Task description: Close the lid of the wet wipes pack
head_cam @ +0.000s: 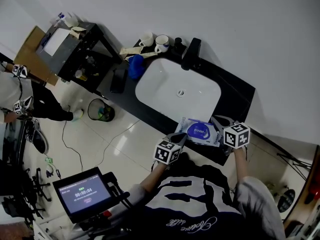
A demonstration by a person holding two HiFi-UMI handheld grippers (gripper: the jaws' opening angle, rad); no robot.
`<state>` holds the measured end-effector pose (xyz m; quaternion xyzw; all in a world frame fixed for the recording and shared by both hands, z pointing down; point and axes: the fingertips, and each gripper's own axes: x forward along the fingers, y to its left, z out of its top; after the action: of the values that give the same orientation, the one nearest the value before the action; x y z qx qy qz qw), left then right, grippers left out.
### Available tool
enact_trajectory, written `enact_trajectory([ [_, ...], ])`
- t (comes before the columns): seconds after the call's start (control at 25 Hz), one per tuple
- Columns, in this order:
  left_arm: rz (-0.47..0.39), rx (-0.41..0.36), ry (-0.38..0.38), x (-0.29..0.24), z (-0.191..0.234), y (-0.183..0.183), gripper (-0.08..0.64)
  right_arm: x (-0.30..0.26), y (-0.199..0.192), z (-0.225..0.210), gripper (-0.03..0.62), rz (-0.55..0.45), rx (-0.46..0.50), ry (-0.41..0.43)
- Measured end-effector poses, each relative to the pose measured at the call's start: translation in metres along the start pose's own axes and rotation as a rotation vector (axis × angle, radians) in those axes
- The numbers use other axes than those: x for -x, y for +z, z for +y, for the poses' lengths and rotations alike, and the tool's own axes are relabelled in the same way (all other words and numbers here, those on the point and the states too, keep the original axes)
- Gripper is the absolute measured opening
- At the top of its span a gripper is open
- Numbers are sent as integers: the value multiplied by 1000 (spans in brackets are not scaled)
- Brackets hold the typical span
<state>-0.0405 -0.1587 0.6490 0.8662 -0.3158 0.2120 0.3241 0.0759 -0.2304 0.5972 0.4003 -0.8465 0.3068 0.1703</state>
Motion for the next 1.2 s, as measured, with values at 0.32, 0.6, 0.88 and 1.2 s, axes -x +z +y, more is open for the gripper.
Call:
enact_trajectory([
  [0.32,-5,11,-16,-2,3,1,0,0,-47,64,-2,133,151,58],
  [0.6,-45,42,39,11,20,8,0,-18,-80,64,-2,283,247,-29],
  [0.88,-61,50,51,16,26,11,0,-26,-77,62,-2,282,142,-26],
  [1.2,-213,146,89,42,41,46,0,-10,-26,95,-2,14,78,-3],
])
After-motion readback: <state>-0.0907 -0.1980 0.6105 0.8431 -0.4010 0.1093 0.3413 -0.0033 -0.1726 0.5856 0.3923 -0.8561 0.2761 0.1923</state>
